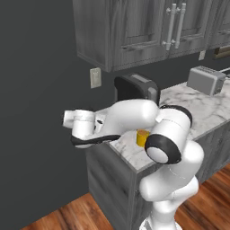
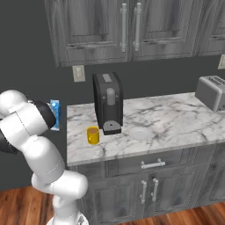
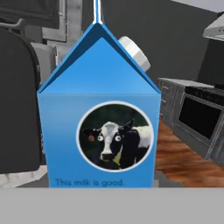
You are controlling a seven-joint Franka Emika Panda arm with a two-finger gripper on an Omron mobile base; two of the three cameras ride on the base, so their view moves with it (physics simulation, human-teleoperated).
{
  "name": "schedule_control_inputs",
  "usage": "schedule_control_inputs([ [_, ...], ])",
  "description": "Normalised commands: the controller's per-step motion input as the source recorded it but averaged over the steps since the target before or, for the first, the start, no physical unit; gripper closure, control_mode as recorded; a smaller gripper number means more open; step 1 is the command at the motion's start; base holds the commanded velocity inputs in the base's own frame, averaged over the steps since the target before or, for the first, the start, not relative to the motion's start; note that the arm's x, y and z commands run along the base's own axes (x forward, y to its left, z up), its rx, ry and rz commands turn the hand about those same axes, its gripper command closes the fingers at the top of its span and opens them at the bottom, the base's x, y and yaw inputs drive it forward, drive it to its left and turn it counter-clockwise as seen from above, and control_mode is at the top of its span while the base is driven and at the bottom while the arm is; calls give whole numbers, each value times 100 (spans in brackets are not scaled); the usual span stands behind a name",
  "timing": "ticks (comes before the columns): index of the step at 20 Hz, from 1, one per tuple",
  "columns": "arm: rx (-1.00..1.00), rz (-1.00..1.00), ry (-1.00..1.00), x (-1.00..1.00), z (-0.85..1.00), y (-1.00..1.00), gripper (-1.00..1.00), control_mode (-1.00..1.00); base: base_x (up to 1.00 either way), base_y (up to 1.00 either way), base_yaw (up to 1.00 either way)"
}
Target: Take a sugar cube from the saucer and place it inside the coffee. Then, grab milk from the fridge and place it next to the coffee on the counter to sweeten the coffee.
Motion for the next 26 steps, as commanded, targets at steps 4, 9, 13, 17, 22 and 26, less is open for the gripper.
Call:
schedule_control_inputs([
  [4, -27, -38, -50, -65, -64, 84, 100, -100, 0, 0, 0],
  [9, -30, -35, -66, -85, -89, 54, 100, -100, 0, 0, 0],
  [13, -14, -26, -43, -29, -70, 12, 100, -100, 0, 0, 0],
  [17, 0, -20, -5, 43, -34, -15, 100, -100, 0, 0, 0],
  [22, -1, -21, -19, 23, -40, 5, 100, -100, 0, 0, 0],
  [26, -19, -24, -72, -41, -75, 48, 100, -100, 0, 0, 0],
])
